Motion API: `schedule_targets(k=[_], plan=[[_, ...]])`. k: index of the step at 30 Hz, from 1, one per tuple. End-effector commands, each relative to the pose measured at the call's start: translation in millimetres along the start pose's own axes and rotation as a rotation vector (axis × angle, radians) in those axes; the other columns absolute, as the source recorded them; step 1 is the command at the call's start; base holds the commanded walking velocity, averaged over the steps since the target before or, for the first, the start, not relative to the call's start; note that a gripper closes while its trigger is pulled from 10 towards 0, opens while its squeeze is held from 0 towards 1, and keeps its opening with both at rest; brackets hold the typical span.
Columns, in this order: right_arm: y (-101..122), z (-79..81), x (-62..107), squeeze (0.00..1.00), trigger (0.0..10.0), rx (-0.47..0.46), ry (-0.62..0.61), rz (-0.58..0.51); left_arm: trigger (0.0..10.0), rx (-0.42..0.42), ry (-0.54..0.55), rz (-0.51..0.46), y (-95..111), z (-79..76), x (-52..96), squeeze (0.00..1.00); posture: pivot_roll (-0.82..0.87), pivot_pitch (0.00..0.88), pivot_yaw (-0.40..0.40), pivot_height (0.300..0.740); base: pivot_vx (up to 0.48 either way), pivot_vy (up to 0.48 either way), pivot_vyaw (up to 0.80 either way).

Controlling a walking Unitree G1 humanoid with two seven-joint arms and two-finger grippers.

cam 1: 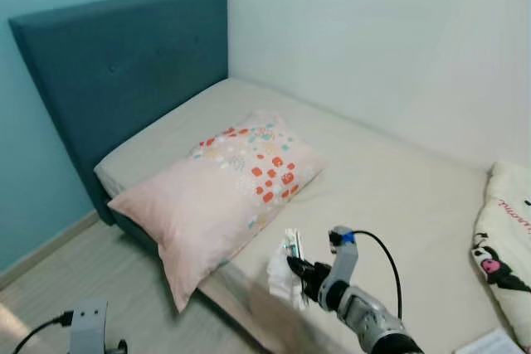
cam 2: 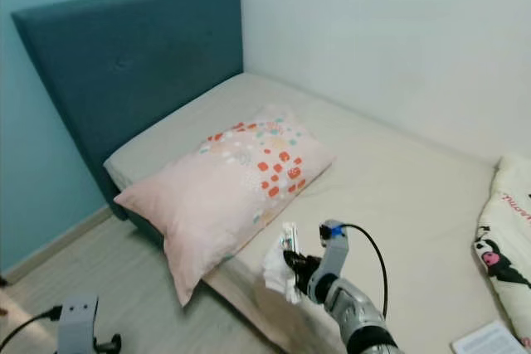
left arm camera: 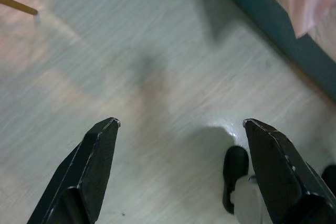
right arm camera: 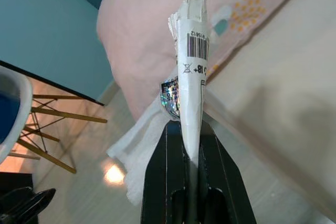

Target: Clean up the room

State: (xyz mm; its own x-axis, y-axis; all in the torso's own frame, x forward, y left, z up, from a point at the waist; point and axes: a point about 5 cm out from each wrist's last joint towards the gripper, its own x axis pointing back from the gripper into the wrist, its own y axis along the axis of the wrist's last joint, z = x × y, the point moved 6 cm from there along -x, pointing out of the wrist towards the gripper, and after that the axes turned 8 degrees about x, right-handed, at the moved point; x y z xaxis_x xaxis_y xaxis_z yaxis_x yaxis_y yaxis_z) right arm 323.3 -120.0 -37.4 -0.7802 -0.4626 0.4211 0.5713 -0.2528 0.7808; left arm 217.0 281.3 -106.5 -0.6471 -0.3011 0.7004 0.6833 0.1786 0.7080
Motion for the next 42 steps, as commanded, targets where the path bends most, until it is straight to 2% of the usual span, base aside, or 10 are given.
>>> schedule_targets(k=[1, 2, 3, 4, 5, 9, 17, 25, 33, 42], plan=[[-16.8, -12.3, 7.6, 0.0, 0.0, -0.006, -0.057, 0.05, 10.0, -0.02, -0.01, 0.04, -13.6, -5.0, 2.5, 0.0, 0.01, 0.0, -0.078, 0.725, 0.0, 0.0, 0.0], [-43.2, -31.3, 21.8, 0.0, 4.1, -0.052, -0.159, 0.123, 10.0, -0.036, -0.019, 0.075, -25.5, -8.4, 5.1, 0.0, 0.02, 0.0, -0.081, 0.725, 0.0, 0.0, 0.0], [-43.2, -31.3, 21.8, 0.0, 4.1, -0.052, -0.159, 0.123, 10.0, -0.036, -0.019, 0.075, -25.5, -8.4, 5.1, 0.0, 0.02, 0.0, -0.081, 0.725, 0.0, 0.0, 0.0], [-71.9, -46.0, 38.5, 0.0, 10.0, -0.091, -0.244, 0.213, 10.0, -0.05, -0.02, 0.11, -36.3, -10.0, 7.6, 0.0, 0.02, 0.0, -0.083, 0.725, 0.0, 0.0, 0.0], [-71.9, -46.0, 38.5, 0.0, 10.0, -0.091, -0.244, 0.213, 10.0, -0.05, -0.02, 0.11, -36.3, -10.0, 7.6, 0.0, 0.02, 0.0, -0.083, 0.725, 0.0, 0.0, 0.0], [-131.3, -66.2, 81.5, 0.0, 10.0, -0.068, -0.363, 0.423, 10.0, -0.023, -0.014, 0.148, -48.1, -9.4, 10.8, 0.0, 0.03, 0.0, -0.095, 0.725, 0.0, 0.0, 0.68], [-143.4, -73.5, 95.3, 0.0, 10.0, -0.034, -0.402, 0.459, 10.0, -0.037, -0.036, 0.169, -54.4, -11.8, 12.8, 0.0, 0.01, 0.0, -0.08, 0.725, 0.0, 0.0, 0.8], [-125.9, -82.0, 87.5, 0.0, 10.0, 0.047, -0.461, 0.438, 10.0, -0.04, -0.046, 0.173, -53.6, -16.4, 12.0, 0.0, 0.02, 0.0, -0.084, 0.725, 0.0, 0.0, 0.8], [-96.1, -71.3, 60.7, 0.0, 10.0, 0.125, -0.407, 0.363, 10.0, -0.061, -0.033, 0.178, -52.7, -12.5, 11.3, 0.0, 0.02, 0.0, -0.074, 0.725, 0.0, 0.0, 0.8], [-51.7, -46.8, 25.5, 0.0, 10.0, 0.243, -0.284, 0.242, 10.0, 0.021, -0.011, 0.147, -45.8, -9.2, 9.5, 0.0, 0.03, 0.0, -0.081, 0.725, 0.0, 0.0, 0.8]])
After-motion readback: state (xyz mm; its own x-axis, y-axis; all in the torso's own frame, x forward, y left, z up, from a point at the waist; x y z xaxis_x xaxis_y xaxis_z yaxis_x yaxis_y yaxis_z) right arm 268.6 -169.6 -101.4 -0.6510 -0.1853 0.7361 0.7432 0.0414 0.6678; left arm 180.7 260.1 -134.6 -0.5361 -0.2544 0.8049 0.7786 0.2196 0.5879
